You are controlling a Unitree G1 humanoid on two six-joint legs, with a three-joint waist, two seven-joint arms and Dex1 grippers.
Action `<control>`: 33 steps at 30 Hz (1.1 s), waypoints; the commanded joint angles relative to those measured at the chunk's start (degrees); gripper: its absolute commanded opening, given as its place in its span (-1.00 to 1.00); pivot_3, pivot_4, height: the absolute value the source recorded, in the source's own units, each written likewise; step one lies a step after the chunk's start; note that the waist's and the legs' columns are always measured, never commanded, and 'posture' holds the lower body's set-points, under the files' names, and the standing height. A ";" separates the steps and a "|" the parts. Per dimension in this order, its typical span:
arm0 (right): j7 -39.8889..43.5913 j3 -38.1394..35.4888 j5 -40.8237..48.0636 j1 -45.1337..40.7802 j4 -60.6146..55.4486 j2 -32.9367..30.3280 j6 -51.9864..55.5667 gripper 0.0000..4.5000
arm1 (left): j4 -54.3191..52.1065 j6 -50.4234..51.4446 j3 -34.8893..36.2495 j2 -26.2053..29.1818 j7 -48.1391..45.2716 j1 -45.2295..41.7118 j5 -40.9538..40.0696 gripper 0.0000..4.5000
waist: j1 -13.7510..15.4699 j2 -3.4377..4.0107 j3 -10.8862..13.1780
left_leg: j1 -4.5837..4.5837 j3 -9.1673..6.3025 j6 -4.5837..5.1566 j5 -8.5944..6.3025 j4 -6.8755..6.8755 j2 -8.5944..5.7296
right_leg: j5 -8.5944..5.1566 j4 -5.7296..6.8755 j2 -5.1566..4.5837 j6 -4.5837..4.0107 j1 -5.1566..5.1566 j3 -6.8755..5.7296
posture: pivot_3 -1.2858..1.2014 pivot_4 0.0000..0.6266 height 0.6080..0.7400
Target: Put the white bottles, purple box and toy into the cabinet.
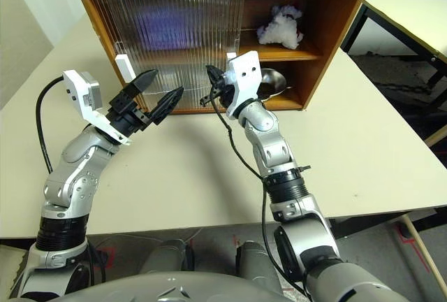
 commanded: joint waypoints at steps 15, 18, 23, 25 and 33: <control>-19.11 -2.44 -7.35 2.01 -3.77 3.78 2.54 -0.98 | 1.19 -0.19 -1.07 -0.20 -0.38 -0.40 0.51 1.00 | -0.27 0.00 0.00 | -0.02 0.01 0.02 0.01 0.01 -0.03 | -0.03 -0.02 -0.02 0.04 0.00 0.01 | 0.14 -1.00 1.00; -20.14 -3.47 -6.73 1.98 -3.76 3.89 3.27 -0.98 | 1.46 -0.26 -1.24 -0.25 -0.53 -0.63 0.52 1.00 | -0.29 0.00 0.00 | -0.01 0.00 0.06 0.03 0.01 -0.02 | -0.05 -0.02 -0.01 0.04 0.00 0.01 | 0.14 -1.00 1.00; -22.35 -4.73 -6.90 1.91 -3.61 3.99 4.12 -0.98 | 1.80 -0.31 -1.36 -0.26 -0.73 -0.90 0.46 1.00 | -0.30 0.00 0.00 | -0.01 0.00 0.18 0.11 0.01 -0.02 | -0.06 -0.03 -0.01 0.05 0.02 0.01 | 0.13 -1.00 1.00; -23.61 -5.19 -7.19 1.78 -3.24 3.89 4.39 -0.98 | 1.85 -0.33 -1.45 -0.29 -0.76 -0.95 0.44 1.00 | -0.28 0.00 0.00 | -0.01 0.00 0.18 0.11 0.01 -0.02 | -0.07 -0.03 -0.02 0.05 0.02 0.01 | 0.13 -1.00 1.00; -28.51 -7.56 -8.24 -0.30 1.12 1.73 3.60 -0.98 | 2.32 -0.60 -1.53 -0.28 -1.10 -1.17 0.32 1.00 | -0.28 -0.01 0.00 | -0.03 0.00 0.18 0.11 0.02 -0.03 | -0.08 -0.08 -0.03 0.06 0.03 0.01 | 0.13 -1.00 1.00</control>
